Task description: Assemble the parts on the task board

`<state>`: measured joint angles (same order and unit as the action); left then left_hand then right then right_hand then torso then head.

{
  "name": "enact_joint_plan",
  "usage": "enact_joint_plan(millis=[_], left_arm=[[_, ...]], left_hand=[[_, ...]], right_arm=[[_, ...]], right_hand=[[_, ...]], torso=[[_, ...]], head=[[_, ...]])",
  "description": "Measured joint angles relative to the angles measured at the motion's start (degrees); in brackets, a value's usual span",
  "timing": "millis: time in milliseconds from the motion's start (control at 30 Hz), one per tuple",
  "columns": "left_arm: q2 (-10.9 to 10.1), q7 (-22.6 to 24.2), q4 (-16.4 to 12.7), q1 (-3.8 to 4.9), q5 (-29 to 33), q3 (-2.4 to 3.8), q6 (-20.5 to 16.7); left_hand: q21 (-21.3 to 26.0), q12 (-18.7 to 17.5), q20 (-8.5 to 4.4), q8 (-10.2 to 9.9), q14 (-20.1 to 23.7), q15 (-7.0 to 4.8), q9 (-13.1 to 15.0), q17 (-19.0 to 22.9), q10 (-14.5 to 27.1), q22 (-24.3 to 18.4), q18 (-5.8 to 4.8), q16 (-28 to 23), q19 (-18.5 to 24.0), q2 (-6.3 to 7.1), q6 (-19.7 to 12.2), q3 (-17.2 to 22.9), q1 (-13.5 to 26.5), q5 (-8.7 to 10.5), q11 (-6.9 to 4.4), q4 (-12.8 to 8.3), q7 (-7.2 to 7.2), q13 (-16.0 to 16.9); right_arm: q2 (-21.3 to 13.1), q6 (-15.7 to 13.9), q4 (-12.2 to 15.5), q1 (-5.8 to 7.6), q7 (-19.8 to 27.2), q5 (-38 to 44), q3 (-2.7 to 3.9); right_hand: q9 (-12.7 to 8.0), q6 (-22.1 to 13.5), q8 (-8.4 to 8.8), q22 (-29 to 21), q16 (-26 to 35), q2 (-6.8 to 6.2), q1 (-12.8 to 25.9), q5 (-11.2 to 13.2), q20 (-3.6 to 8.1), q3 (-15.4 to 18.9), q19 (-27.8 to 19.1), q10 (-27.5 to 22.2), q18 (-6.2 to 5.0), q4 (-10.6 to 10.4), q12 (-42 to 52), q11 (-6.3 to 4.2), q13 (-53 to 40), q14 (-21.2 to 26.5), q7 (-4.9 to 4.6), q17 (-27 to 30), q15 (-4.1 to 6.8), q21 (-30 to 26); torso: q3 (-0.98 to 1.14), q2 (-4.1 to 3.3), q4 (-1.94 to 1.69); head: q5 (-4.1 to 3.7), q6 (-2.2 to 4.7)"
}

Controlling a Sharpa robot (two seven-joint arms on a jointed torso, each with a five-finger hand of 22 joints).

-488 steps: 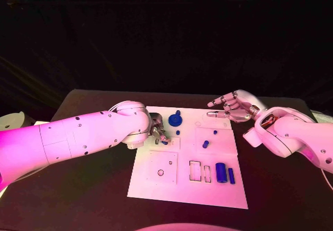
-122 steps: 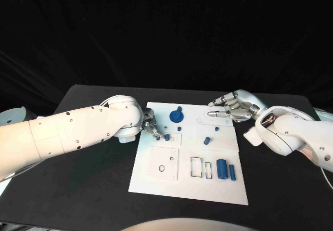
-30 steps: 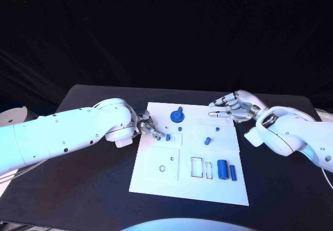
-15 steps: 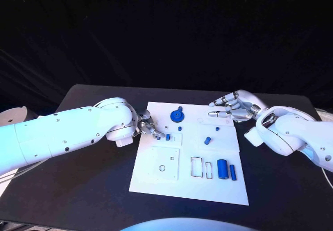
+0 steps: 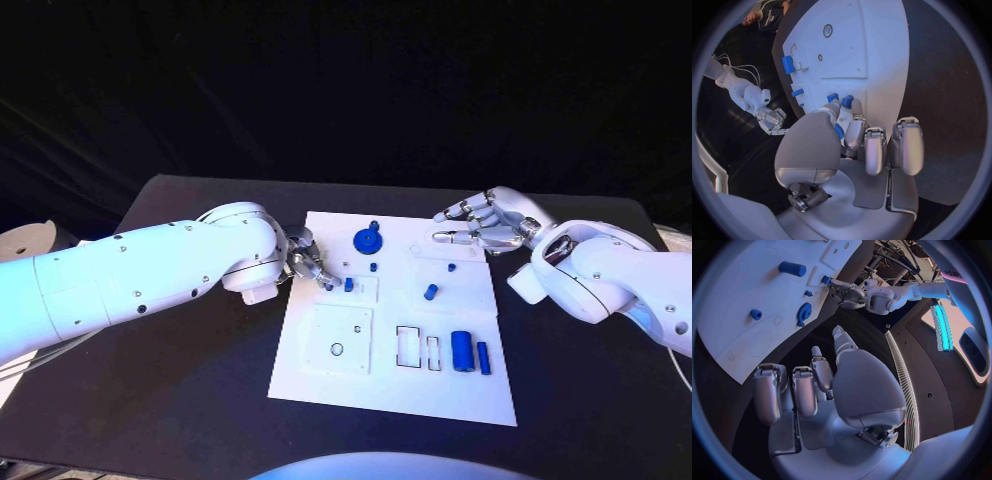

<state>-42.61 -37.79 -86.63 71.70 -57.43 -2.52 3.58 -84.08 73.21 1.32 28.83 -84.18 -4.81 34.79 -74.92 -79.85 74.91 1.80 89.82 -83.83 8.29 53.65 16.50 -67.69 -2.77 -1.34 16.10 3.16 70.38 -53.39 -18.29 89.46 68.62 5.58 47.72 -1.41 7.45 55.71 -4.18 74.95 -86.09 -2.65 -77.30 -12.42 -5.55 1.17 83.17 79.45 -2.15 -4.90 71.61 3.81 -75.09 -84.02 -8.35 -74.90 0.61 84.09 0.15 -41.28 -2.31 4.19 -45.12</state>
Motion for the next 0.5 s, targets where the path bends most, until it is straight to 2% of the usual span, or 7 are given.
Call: enact_joint_plan(millis=[267, 400, 433, 500], left_arm=[[0.15, -0.07, 0.11, 0.08, 0.01, 0.09, 0.62], [0.30, -0.01, 0.01, 0.15, 0.08, 0.16, 0.79], [0.32, 0.05, -0.01, 0.17, 0.10, 0.17, 0.80], [0.36, 0.15, -0.04, 0.20, 0.15, 0.18, 0.81]], left_hand=[[0.00, 0.00, 0.00, -0.81, 0.00, 0.00, -1.17, 0.00, 0.00, 0.00, 0.00, 0.00, 0.00, -0.57, 0.34, 3.78, -5.01, 0.02, 0.00, -1.85, -0.33, 0.00], [0.00, 0.00, 0.00, -1.07, 0.00, 0.00, -1.66, 0.01, 0.00, 0.00, 0.00, 0.00, 0.00, -1.16, 0.71, 6.99, -7.98, 0.22, 0.00, -3.80, -0.31, -0.14], [0.00, 0.00, 0.00, -1.30, 0.00, 0.00, -1.82, 0.01, 0.00, 0.00, 0.00, 0.00, 0.00, -1.28, 0.80, 7.84, -8.65, 0.13, 0.00, -4.20, -0.20, -0.19], [0.00, 0.00, 0.00, -1.44, 0.00, 0.01, -2.12, 0.01, 0.00, 0.00, 0.00, 0.00, 0.00, -1.30, 0.72, 8.41, -9.79, -1.18, 0.01, -3.63, -0.04, -0.28]], right_arm=[[-0.02, 0.08, 0.01, 0.00, 0.00, 0.00, 0.00], [-0.01, 0.12, 0.01, 0.00, 0.00, 0.00, 0.00], [-0.01, 0.13, 0.01, 0.00, 0.00, 0.00, 0.00], [-0.01, 0.16, 0.01, 0.00, 0.00, 0.00, 0.00]], right_hand=[[-0.01, 0.00, 0.00, 0.00, 0.00, 0.00, 0.00, 0.00, 0.00, 0.00, 0.00, 0.00, 0.00, 0.00, 0.00, 0.00, 0.01, 0.00, 0.00, -0.05, 0.00, 0.00], [-0.01, 0.00, 0.00, -0.01, 0.00, 0.00, 0.00, 0.00, 0.00, 0.00, 0.00, 0.00, 0.00, 0.00, 0.00, 0.00, 0.04, 0.00, 0.00, -0.04, 0.00, 0.00], [-0.01, 0.00, 0.00, -0.01, 0.00, 0.00, 0.00, 0.00, 0.00, 0.00, 0.00, 0.00, 0.00, 0.00, 0.00, 0.00, 0.04, 0.00, 0.00, -0.04, 0.00, 0.00], [-0.01, 0.00, 0.00, -0.01, 0.00, 0.00, 0.00, 0.00, 0.00, 0.00, 0.00, 0.00, 0.00, 0.00, 0.00, 0.00, 0.04, 0.00, 0.00, -0.04, 0.00, 0.00]], torso=[[-0.01, 0.02, 0.01], [-0.01, 0.02, 0.01], [-0.02, 0.02, 0.00], [-0.01, 0.02, 0.00]], head=[[-0.05, -0.09], [-0.06, -0.12], [-0.06, -0.12], [-0.06, -0.12]])
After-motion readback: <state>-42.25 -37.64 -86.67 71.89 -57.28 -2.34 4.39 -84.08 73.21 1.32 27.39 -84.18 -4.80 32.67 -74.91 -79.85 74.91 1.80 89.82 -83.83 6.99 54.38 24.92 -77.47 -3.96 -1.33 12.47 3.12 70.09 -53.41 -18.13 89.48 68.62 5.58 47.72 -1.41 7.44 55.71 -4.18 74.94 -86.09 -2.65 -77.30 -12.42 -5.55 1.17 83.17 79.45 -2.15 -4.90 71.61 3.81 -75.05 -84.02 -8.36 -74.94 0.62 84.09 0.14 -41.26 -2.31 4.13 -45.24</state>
